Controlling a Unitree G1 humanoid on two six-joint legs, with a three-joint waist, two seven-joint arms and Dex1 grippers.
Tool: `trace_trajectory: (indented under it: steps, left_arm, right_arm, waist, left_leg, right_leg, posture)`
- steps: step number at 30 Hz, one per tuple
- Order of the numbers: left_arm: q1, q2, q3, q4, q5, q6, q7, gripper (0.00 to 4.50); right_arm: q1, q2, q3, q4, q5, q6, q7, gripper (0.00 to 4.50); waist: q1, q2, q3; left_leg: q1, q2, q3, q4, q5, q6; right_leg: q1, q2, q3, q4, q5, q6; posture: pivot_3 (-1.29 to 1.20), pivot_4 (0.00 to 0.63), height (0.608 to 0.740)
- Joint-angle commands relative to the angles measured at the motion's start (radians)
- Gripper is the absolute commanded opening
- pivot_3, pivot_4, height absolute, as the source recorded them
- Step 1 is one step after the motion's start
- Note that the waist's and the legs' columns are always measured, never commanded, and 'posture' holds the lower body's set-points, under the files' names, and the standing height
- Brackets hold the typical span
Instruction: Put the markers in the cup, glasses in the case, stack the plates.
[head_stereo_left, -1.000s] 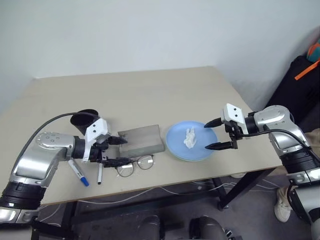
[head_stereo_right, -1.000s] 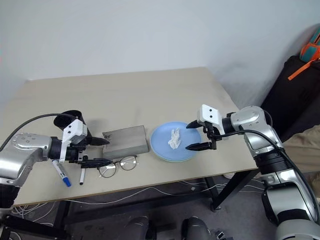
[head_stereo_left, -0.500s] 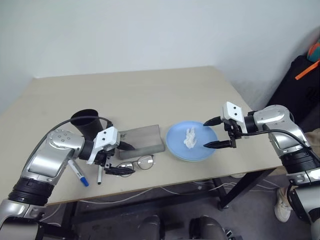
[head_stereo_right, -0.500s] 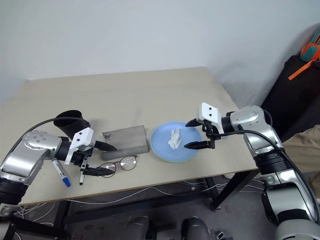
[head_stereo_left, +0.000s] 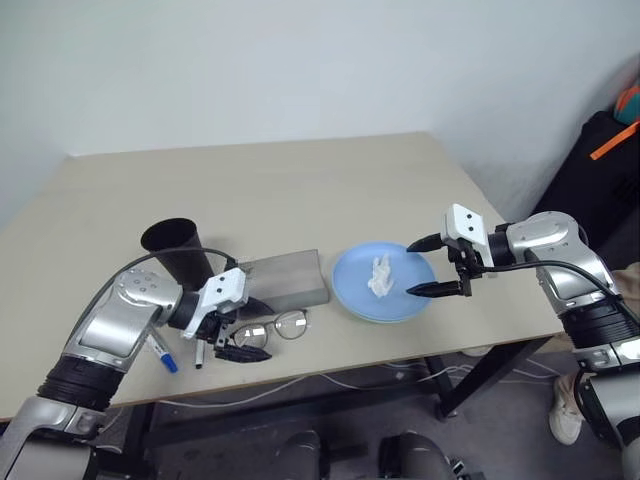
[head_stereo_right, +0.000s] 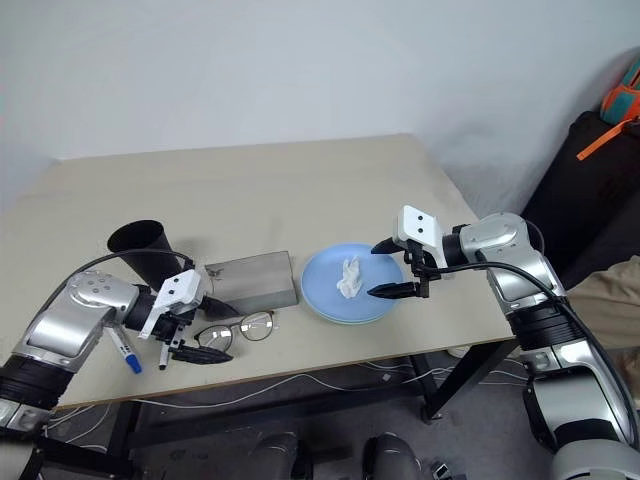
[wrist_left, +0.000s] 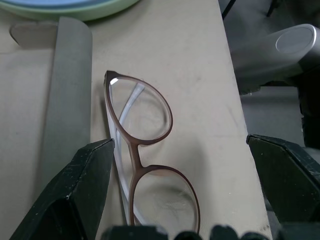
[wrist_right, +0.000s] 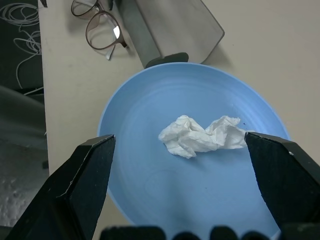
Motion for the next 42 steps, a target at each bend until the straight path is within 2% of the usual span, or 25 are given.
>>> trace_trajectory:
  steps: [1, 5, 8, 15, 42]
  left_arm:
    - [-0.036, -0.011, -0.004, 0.011, 0.031, -0.023, 0.015, 4.5]
    - [-0.035, -0.026, -0.005, 0.019, 0.053, -0.021, 0.032, 4.5]
    - [-0.032, -0.031, -0.006, 0.014, 0.061, -0.018, 0.031, 3.92]
    - [-0.025, -0.028, -0.027, -0.005, 0.082, -0.003, 0.023, 1.54]
    - [-0.122, -0.053, -0.057, -0.007, 0.095, -0.003, 0.012, 1.54]
  right_arm:
    - [-0.006, -0.001, -0.026, -0.034, 0.017, 0.001, -0.006, 4.47]
    - [-0.002, -0.002, -0.026, -0.039, 0.018, 0.003, -0.008, 4.47]
    - [-0.002, -0.002, -0.026, -0.042, 0.019, 0.004, -0.008, 4.5]
    - [-0.002, 0.0, -0.025, -0.046, 0.019, 0.007, -0.008, 4.5]
    - [0.006, 0.002, -0.016, -0.053, 0.014, 0.007, -0.014, 4.5]
  waist:
    - [0.0, 0.0, 0.0]
    - [0.0, 0.0, 0.0]
    - [0.0, 0.0, 0.0]
    - [0.0, 0.0, 0.0]
    - [-0.001, 0.0, 0.0]
  left_leg:
    - [0.0, 0.0, 0.0, 0.0, 0.0, 0.0]
    - [0.0, 0.0, 0.0, 0.0, 0.0, 0.0]
    - [0.0, 0.0, 0.0, 0.0, 0.0, 0.0]
    - [0.0, 0.0, 0.0, 0.0, 0.0, 0.0]
    - [0.0, 0.0, 0.0, 0.001, 0.0, 0.0]
  right_leg:
    - [0.0, 0.0, 0.0, 0.0, 0.0, 0.0]
    - [0.0, 0.0, 0.0, 0.0, 0.0, 0.0]
    - [0.0, 0.0, 0.0, 0.0, 0.0, 0.0]
    - [0.0, 0.0, 0.0, 0.0, 0.0, 0.0]
    - [0.0, 0.0, 0.0, 0.0, 0.0, 0.0]
  posture:
    - [0.0, 0.0, 0.701]
    - [0.0, 0.0, 0.701]
    - [0.0, 0.0, 0.701]
    - [0.0, 0.0, 0.701]
    - [0.0, 0.0, 0.701]
